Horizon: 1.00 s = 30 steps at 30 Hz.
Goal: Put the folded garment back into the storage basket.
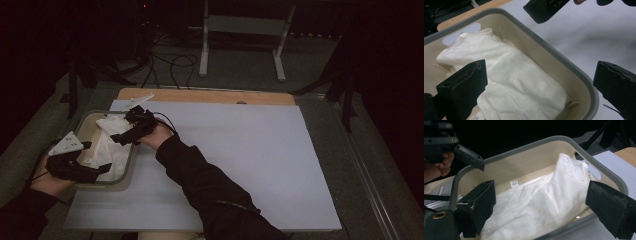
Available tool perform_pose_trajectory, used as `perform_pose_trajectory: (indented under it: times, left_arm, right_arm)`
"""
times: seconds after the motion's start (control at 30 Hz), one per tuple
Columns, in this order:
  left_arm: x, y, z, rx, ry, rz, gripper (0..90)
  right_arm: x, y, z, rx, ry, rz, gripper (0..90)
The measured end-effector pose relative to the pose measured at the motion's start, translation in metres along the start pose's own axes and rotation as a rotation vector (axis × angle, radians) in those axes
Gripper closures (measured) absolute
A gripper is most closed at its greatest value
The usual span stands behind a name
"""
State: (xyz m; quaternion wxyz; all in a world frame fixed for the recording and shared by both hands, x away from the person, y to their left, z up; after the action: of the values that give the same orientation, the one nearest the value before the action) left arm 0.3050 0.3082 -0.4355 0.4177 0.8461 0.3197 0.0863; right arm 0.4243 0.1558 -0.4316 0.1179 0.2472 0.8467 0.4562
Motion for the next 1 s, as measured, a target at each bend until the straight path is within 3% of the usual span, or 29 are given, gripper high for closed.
perform_pose_trajectory:
  times: [0.67,1.0]
  left_arm:
    - [-0.015,0.027,0.022,-0.009,-0.048,0.036,0.1]
    - [-0.022,0.041,0.036,-0.014,-0.081,0.061,0.1]
  right_arm:
    - [-0.020,-0.013,-0.029,0.007,-0.015,-0.006,9.4]
    - [-0.038,-0.025,-0.050,0.008,-0.033,-0.017,9.4]
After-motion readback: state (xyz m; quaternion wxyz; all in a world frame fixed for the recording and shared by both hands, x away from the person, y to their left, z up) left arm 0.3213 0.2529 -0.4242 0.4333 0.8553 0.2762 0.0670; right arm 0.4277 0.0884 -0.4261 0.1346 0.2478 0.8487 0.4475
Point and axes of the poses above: each handheld gripper's, and its own axes: z roughly forward along the jaws, y roughly out of its top, x roughly to its left, the point moved 4 cm from there along z, roughly forward along the jaws, and after that the axes turned 15 degrees about -y, right-handed, at the moved point
